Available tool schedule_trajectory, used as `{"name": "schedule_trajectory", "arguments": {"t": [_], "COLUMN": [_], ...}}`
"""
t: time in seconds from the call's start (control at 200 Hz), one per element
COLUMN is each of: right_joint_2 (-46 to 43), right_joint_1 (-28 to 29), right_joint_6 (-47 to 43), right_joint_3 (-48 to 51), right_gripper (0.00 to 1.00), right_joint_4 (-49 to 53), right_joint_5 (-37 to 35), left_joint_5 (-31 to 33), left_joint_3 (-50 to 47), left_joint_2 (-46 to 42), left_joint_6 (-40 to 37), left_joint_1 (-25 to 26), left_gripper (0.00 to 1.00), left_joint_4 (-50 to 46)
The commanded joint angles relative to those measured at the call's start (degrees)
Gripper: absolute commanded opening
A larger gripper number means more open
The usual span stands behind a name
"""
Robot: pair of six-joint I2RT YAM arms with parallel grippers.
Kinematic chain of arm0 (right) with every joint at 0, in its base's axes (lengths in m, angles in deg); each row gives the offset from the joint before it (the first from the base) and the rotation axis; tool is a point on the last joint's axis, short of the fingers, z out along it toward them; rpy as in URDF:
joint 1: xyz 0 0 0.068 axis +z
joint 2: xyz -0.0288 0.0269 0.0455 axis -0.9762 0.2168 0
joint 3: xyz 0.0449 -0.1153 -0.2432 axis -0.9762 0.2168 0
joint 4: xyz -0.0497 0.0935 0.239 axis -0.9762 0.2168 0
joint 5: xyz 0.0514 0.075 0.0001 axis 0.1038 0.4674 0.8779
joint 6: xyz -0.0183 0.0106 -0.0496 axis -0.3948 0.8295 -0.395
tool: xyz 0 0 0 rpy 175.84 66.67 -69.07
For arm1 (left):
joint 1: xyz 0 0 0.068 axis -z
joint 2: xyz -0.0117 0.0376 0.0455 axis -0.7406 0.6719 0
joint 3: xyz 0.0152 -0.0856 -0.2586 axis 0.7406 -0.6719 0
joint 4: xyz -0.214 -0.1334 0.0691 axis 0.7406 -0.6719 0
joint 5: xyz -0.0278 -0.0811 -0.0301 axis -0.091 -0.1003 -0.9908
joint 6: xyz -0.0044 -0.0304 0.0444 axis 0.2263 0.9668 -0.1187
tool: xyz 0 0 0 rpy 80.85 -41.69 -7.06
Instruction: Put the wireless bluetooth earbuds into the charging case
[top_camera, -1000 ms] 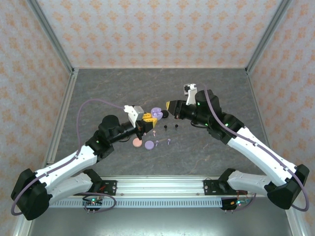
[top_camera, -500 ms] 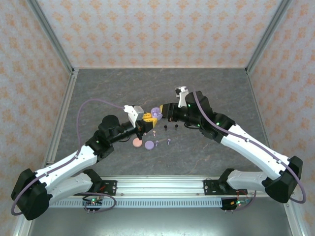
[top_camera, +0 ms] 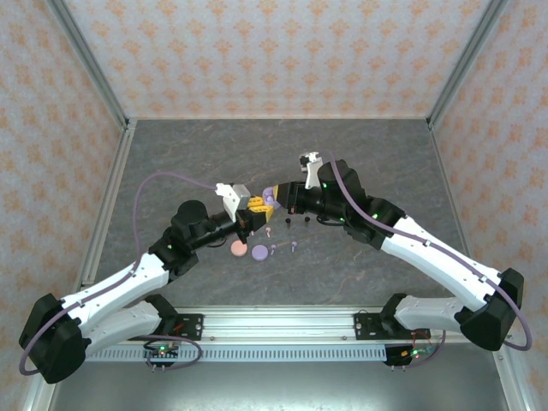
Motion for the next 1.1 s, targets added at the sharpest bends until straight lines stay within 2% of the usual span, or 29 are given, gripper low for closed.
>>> {"name": "schedule_trajectory", "arguments": {"t": [0.0,0.686,0.926,1.096], "right_joint_2": [0.12,1.57,1.30,0.76], "right_joint_1": [0.70,0.82,0.83,0.75], "right_joint_6": [-0.45,-2.01,-1.89,-5.82], "right_joint_3": [-1.19,-0.82,-2.94,-6.93], "right_gripper": [0.15,0.17,0.26,0.46], "right_joint_4": [-1.76,0.94,1.09,4.91], "right_joint_5": [0.18,3.46,4.54,4.09], "left_joint_5": [1.20,1.36,1.23,1.11], "left_joint_3": [0.62,0.39,0.22,-0.06], "left_joint_2": [-0.13,-0.25,-0.42,-1.05], "left_joint_6": [0.51,0.50,0.59,0.59], "left_joint_1": [0.56,0.56,0.56,0.56], "left_gripper": [0.00,0.00,0.00,0.00], "left_joint_4": [2.65,2.22,2.21,2.22]}}
